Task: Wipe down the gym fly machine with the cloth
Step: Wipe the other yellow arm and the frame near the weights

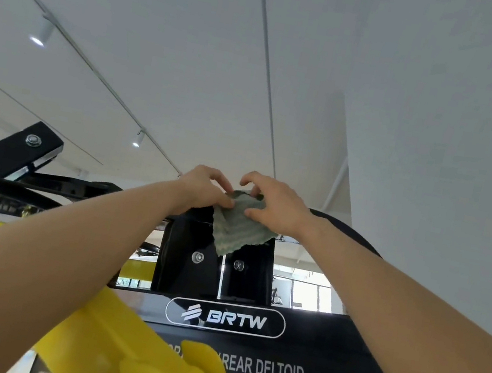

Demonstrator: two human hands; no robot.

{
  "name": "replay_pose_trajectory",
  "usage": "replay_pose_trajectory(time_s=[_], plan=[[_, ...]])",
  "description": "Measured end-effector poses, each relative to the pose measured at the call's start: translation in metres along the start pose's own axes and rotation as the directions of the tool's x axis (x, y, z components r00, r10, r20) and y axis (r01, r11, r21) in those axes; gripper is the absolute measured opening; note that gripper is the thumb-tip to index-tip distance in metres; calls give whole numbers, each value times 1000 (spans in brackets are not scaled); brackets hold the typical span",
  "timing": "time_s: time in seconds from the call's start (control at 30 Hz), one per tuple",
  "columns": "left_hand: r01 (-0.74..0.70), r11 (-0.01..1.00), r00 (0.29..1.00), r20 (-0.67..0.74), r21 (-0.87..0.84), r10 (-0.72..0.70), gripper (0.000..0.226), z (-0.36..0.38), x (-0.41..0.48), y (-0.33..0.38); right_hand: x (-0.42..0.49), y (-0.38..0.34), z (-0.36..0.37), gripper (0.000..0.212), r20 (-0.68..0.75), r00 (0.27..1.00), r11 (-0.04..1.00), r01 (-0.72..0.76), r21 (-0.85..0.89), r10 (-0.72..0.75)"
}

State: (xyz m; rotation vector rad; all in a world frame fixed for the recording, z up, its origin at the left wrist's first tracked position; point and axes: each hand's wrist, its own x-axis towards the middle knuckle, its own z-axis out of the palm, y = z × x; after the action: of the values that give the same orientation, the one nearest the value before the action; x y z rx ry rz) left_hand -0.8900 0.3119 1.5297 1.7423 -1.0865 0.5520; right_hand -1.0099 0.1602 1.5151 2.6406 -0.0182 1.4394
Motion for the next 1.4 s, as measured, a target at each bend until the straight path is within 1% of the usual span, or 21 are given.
replay_pose_trajectory(time_s=[0.03, 0.1, 0.13, 0.2, 0.27, 0.3, 0.4, 0.47, 0.63, 0.87, 1.0, 1.1, 1.17, 1.2, 1.3, 1.4], plan=[[-50, 998, 996, 79, 40, 47, 34, 1, -2, -1, -2, 2, -3, 43, 11, 1000, 1000, 9, -9, -9], [-183, 963, 973, 179, 199, 148, 42, 3, -3, -1, -6, 7, -9, 36, 40, 999, 1000, 14, -25, -13], [-243, 923, 962, 196, 300, 190, 45, 5, -2, 0, -8, 8, -12, 37, 51, 999, 999, 10, -33, -8], [-326, 801, 945, 202, 502, 258, 48, 5, -1, 7, -13, 11, -19, 40, 62, 998, 998, -1, -63, 5], [-371, 700, 928, 226, 610, 295, 50, 5, -1, 14, -18, 14, -25, 45, 72, 997, 994, -4, -108, 12], [-389, 686, 921, 248, 615, 300, 50, 6, 0, 18, -20, 16, -28, 46, 78, 997, 992, -5, -125, 15], [-435, 717, 898, 318, 545, 304, 51, 15, 1, 27, -28, 23, -39, 49, 95, 995, 987, -12, -162, 28], [-462, 703, 884, 342, 541, 318, 51, 23, 2, 34, -35, 30, -47, 48, 92, 995, 986, -27, -165, 43], [-531, 572, 847, 384, 625, 366, 52, 46, 0, 61, -60, 59, -62, 50, 38, 994, 991, -95, -93, 99], [-555, 462, 818, 356, 691, 451, 45, 87, -17, 93, -113, 104, -68, 54, -95, 975, 979, -197, 55, 201], [-576, 406, 793, 366, 710, 487, 38, 106, -26, 105, -143, 120, -64, 51, -128, 959, 964, -238, 114, 252], [-594, 351, 768, 381, 724, 515, 43, 122, -34, 114, -165, 129, -60, 45, -138, 942, 944, -282, 171, 306], [-605, 335, 751, 378, 723, 542, 50, 133, -41, 117, -182, 132, -56, 43, -150, 932, 930, -296, 218, 331], [-611, 340, 743, 370, 715, 558, 54, 138, -45, 116, -191, 133, -53, 46, -166, 925, 923, -299, 241, 343], [-633, 380, 725, 345, 675, 596, 66, 154, -59, 112, -215, 136, -43, 67, -210, 912, 910, -282, 304, 353], [-651, 380, 698, 322, 657, 639, 68, 173, -74, 110, -230, 140, -41, 80, -165, 926, 916, -287, 280, 340]])
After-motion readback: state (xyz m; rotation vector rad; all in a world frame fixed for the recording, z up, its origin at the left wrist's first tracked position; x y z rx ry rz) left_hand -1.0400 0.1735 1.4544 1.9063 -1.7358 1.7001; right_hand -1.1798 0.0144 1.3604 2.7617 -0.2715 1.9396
